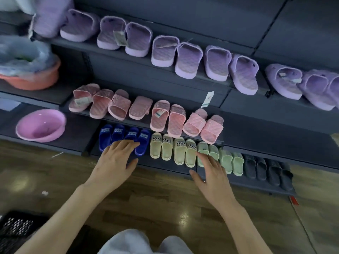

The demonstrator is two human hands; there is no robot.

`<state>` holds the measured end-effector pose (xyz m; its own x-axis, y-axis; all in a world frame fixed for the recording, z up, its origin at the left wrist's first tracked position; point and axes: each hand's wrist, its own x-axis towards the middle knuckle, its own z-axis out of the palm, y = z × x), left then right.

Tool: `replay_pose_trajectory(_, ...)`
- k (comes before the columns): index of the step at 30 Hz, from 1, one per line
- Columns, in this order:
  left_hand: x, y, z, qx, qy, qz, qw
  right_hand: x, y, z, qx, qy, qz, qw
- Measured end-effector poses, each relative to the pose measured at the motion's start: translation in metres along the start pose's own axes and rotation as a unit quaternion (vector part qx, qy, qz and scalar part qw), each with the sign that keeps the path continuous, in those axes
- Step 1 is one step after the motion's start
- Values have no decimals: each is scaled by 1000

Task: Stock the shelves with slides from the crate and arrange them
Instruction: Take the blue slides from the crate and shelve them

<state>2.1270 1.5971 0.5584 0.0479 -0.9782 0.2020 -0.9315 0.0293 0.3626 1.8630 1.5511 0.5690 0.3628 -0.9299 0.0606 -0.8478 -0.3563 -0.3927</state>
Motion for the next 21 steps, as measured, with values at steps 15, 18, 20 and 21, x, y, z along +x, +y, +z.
replay_pose_trajectory(15, -183, 14, -27, 143, 48, -273, 950, -10, -62, 46, 21, -207, -246, 947)
replay_pose_trajectory(18, -227, 10, -37, 157, 65, -344, 923, -14, -98, 62, 11, -240, -306, 921)
replay_pose_trajectory(20, -254, 7, -44, 168, 70, -388, 903, -19, -124, 71, 6, -255, -342, 905)
replay_pose_trajectory(21, -267, 4, -47, 170, 74, -408, 894, -22, -137, 75, 5, -261, -358, 896)
